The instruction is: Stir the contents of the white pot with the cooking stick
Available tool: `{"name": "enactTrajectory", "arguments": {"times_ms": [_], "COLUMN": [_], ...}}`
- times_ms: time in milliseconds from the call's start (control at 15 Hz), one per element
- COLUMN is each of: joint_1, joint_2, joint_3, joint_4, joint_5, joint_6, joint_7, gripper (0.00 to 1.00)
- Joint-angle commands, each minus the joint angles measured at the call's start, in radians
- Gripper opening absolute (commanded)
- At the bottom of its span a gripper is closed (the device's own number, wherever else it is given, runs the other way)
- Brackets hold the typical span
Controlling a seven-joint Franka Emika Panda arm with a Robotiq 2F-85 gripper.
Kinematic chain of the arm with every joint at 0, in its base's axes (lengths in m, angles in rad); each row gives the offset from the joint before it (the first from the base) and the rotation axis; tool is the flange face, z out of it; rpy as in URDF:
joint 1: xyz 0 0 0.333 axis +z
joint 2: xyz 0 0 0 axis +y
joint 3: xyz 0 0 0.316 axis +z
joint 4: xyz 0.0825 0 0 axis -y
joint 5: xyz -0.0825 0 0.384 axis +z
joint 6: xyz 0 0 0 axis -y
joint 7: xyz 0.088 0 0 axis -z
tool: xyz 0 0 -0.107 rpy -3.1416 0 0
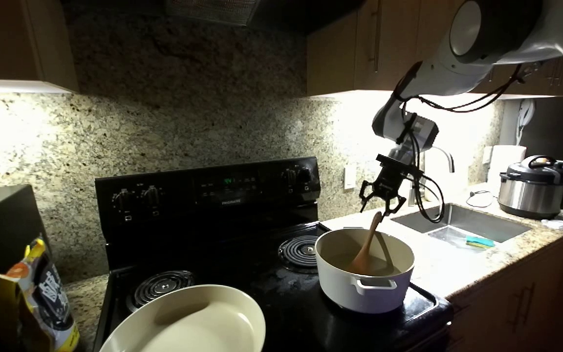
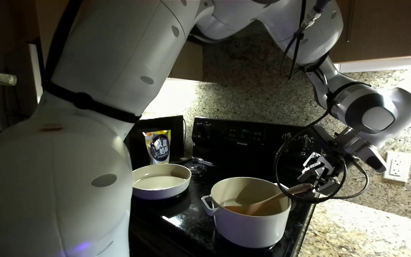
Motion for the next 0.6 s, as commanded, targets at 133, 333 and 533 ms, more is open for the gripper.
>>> {"name": "enactTrajectory", "arguments": {"times_ms": [133, 333, 533], "joint_1": [0.000, -0.001, -0.001], "joint_2": [0.011, 0.010, -0.014], "joint_3": [-0.004, -0.005, -0.008], "joint_4": [0.004, -0.002, -0.029], "joint_5": [-0.013, -0.020, -0.029], "joint_6": [-0.023, -0.030, -0.027], "joint_7": [0.017, 0.012, -0.006], "gripper": [0.21, 0.03, 0.06]}}
